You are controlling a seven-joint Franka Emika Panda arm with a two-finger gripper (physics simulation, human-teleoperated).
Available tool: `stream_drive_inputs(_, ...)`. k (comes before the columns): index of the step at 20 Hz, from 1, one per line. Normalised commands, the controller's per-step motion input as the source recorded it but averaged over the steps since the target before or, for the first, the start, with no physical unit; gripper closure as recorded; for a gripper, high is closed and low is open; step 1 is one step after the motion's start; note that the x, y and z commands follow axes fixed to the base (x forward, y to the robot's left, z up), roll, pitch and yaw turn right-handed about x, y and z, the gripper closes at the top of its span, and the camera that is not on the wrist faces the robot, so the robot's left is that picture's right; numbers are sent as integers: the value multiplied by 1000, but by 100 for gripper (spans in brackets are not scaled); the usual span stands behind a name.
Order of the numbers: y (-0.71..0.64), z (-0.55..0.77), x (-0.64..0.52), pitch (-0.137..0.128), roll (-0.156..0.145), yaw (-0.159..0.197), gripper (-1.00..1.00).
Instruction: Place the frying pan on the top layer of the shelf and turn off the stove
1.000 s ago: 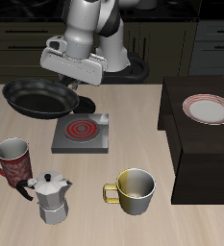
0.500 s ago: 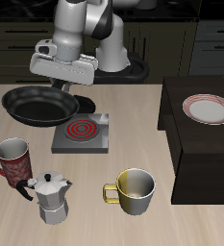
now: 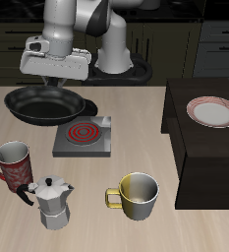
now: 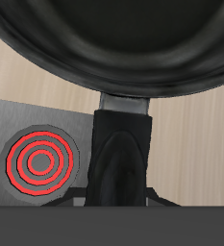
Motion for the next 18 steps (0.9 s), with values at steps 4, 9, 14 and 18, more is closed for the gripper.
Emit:
stream_drive_inputs(4, -177, 128, 90, -28, -31, 132, 100)
stream_drive_inputs(9, -161, 28, 107, -6, -22, 81, 100)
stream_drive_inputs(14, -12, 40, 53, -48, 13, 156, 100)
stream_drive_inputs(18, 109, 38, 47, -37, 28, 179, 100)
